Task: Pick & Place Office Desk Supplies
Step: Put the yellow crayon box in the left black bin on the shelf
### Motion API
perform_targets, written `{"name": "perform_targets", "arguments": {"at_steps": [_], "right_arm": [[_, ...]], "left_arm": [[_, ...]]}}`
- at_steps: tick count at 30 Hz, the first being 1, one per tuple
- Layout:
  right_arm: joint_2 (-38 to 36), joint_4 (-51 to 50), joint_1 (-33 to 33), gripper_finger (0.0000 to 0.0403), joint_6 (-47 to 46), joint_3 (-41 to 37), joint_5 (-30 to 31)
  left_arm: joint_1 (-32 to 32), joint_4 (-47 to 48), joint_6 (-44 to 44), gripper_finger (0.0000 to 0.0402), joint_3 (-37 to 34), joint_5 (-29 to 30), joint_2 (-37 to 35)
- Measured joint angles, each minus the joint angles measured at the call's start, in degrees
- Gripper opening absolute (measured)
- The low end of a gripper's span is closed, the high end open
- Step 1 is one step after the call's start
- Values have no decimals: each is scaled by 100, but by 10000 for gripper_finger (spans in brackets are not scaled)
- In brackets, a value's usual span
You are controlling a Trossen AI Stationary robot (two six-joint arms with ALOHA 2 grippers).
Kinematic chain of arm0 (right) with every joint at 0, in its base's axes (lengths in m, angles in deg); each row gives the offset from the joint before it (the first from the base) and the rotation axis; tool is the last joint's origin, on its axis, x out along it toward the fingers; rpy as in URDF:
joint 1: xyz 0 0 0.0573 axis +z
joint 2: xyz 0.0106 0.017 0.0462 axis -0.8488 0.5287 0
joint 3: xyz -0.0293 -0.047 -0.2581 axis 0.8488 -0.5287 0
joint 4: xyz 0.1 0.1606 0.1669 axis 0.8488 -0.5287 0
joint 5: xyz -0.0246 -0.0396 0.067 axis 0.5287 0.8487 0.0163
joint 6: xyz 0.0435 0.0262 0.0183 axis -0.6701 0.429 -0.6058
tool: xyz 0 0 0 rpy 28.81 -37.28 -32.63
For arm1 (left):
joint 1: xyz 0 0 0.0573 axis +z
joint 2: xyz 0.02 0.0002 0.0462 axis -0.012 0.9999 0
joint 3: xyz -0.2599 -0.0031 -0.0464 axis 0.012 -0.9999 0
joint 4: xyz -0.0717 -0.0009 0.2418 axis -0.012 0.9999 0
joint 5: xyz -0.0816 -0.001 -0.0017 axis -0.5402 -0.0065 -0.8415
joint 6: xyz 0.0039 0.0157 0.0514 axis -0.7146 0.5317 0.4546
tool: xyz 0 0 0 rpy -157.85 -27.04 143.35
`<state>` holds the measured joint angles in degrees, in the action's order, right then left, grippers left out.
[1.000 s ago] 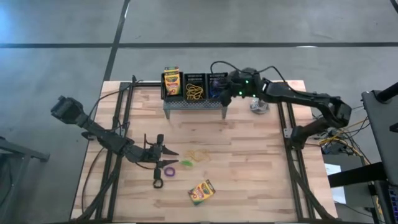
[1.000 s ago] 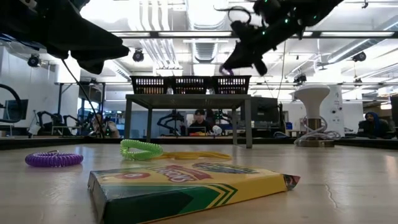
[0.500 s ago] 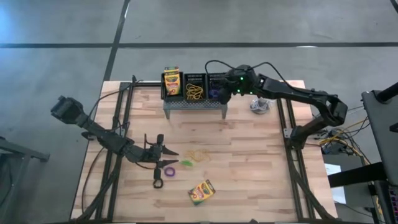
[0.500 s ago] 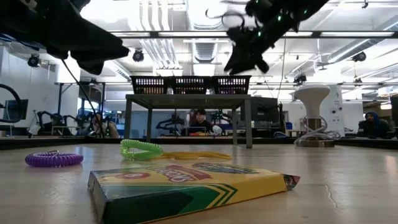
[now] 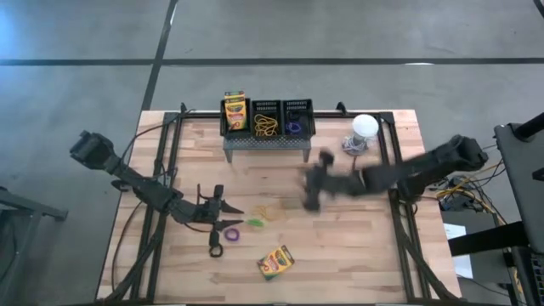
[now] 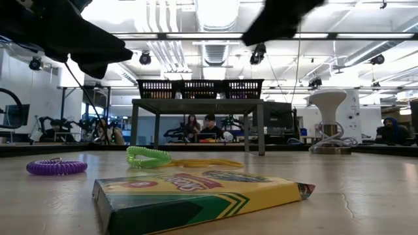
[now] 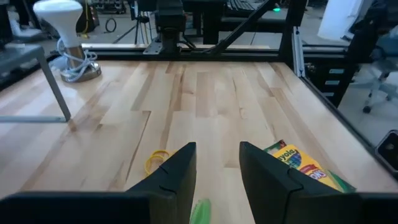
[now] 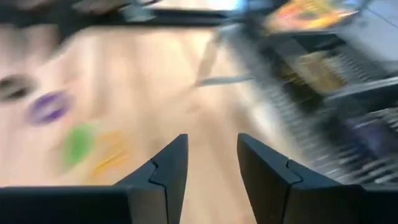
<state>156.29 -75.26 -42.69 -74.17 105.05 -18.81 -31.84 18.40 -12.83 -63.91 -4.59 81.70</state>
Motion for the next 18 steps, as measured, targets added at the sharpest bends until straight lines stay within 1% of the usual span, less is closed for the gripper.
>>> {"name": "perform_targets", "arguments": {"at_steps": [2,4,7,8,10,12,14,16,18], "right_arm": [[165,397,741,125,-514,-463,220],[420,1108,1392,122,-1014,-942,240],[949,2794,2075,122,-1370,-1496,241],[1132,3353,2221,124,-1464,-1623,234],[1485,4184,2380,132,-1816,-1736,164],[1769,4473,2449,143,-2181,-1735,-166],[2021,4313,2433,156,-2437,-1592,-545],[2255,4075,2429,171,-2428,-1417,-821],[2512,3783,2431,185,-2030,-1194,-876]], "left_arm": [[-106,21,204,124,129,110,148],[-269,17,606,123,402,218,463],[-481,127,1264,118,1078,286,1202],[-520,332,1391,117,1384,286,1482],[-578,1187,1391,116,2017,167,1933],[-611,2279,1122,116,2652,-265,2331],[-656,2967,836,116,3189,-1024,2639],[-684,3215,672,116,3583,-1891,2895],[-690,3217,631,116,3737,-2431,3088]]}}
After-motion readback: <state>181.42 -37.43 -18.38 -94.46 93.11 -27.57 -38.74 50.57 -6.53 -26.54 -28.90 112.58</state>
